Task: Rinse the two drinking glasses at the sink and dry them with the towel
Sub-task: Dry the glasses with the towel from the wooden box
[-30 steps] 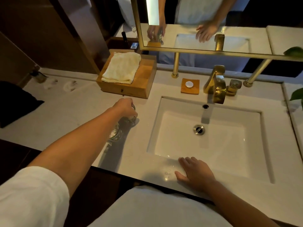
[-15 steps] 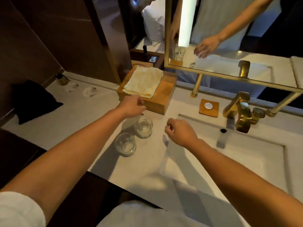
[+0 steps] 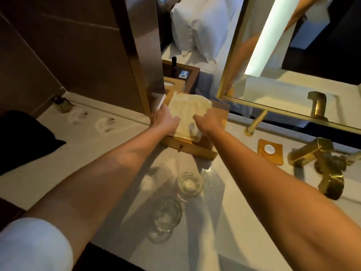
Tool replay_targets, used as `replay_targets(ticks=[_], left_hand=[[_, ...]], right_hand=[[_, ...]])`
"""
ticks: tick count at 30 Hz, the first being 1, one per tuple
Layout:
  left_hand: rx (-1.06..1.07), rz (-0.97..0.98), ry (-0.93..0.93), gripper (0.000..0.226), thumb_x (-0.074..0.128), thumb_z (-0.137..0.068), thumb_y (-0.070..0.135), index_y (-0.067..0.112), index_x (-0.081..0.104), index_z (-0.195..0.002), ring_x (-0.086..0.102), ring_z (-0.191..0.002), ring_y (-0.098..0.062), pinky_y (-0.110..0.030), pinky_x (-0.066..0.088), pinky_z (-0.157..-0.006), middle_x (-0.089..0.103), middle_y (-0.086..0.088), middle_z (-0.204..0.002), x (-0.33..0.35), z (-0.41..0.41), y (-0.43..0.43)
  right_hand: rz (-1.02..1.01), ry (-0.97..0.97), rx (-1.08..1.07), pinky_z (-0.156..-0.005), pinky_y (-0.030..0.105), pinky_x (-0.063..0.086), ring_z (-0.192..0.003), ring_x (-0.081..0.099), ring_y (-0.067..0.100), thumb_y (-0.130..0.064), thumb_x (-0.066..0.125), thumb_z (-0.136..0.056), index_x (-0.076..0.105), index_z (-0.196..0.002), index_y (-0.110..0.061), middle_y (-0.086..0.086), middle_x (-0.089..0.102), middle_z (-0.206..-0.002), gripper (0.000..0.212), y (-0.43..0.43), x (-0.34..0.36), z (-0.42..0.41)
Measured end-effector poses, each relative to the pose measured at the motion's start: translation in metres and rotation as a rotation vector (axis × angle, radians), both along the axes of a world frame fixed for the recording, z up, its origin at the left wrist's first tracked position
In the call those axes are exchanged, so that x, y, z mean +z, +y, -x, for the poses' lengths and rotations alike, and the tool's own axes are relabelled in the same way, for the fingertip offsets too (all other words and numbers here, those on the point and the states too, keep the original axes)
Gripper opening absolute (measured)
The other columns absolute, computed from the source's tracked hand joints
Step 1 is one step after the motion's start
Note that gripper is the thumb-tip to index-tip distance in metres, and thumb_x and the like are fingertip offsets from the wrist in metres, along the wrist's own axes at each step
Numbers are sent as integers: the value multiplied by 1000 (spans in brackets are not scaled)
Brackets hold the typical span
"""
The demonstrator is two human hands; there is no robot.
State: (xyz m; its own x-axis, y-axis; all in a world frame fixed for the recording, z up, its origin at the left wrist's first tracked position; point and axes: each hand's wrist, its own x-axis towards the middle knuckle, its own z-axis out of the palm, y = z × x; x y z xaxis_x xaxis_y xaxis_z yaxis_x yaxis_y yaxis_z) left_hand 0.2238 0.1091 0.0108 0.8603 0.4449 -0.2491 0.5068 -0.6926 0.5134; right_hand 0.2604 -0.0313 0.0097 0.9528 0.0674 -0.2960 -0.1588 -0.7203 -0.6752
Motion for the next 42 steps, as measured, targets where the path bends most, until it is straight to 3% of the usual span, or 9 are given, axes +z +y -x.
replay_targets(ticks=[4, 9, 13, 16, 23, 30, 34, 38, 42], left_hand=[[56, 167, 13, 69, 70, -91, 33, 10, 36, -147, 48, -129, -31, -45, 48, -104, 44, -13, -143, -10, -16, -3], [315, 1040, 76, 56, 68, -89, 8, 13, 45, -140, 63, -110, -30, -42, 57, -91, 62, -14, -123, -4, -17, 4], [151, 1522, 89, 46, 60, -90, 3, 12, 54, -134, 64, -114, -36, -52, 52, -99, 65, -18, -128, 2, 9, 12], [134, 1691, 87, 39, 65, -84, 25, 13, 65, -121, 66, -113, -36, -53, 50, -98, 70, -18, -121, 2, 29, 13], [-33, 1010, -197, 28, 65, -95, 14, 17, 55, -121, 69, -99, -23, -34, 60, -77, 68, -10, -115, -6, 63, -3], [-547, 464, 206, 66, 62, -87, -13, 28, 50, -138, 68, -92, -15, -29, 60, -70, 58, 3, -129, -45, 106, -3], [-676, 418, 245, 88, 79, -72, -10, 29, 47, -144, 68, -83, -13, -26, 58, -68, 54, 4, -134, -55, 113, -7], [-743, 448, 250, 86, 93, -58, 3, 28, 58, -132, 64, -104, -5, -27, 55, -88, 65, 12, -123, -66, 118, -12], [-670, 627, 210, 74, 89, -63, -5, 27, 60, -123, 67, -95, 6, -12, 52, -73, 69, 13, -110, -68, 125, -12]], right_hand=[[-71, 113, -187, -104, 44, 48, -127, 53, 35, -35, 67, -90, 45, -141, -7, 15, 53, -142, 62, 17, -10, -10], [-791, 661, -427, -55, 34, 59, -88, 70, 30, -32, 69, -92, 56, -130, -9, 13, 71, -111, 46, 15, 0, -12], [-1132, 778, -318, -77, 45, 61, -101, 66, 37, -33, 60, -94, 55, -135, -7, 21, 67, -118, 49, -10, 10, 6], [-1319, 713, -271, -86, 51, 55, -100, 66, 40, -19, 60, -89, 57, -127, -6, 22, 69, -110, 41, -32, 11, 29], [-1499, 714, -182, -90, 67, 48, -106, 68, 48, -18, 49, -90, 59, -125, 1, 29, 67, -122, 41, -71, 5, 82], [-1409, 450, -289, -96, 50, 52, -110, 64, 36, -15, 49, -98, 53, -139, -8, 20, 66, -128, 42, -105, 2, 138], [-1098, 420, -481, -76, 40, 53, -93, 66, 29, -19, 51, -101, 52, -139, -9, 16, 69, -106, 39, -82, -25, 172], [-1288, 667, -582, -96, 50, 51, -109, 67, 38, -31, 42, -105, 58, -132, -3, 25, 71, -118, 42, -62, -38, 187], [-1405, 717, -574, -108, 55, 42, -123, 59, 41, -35, 40, -105, 53, -137, 0, 29, 64, -129, 50, -66, -41, 183]])
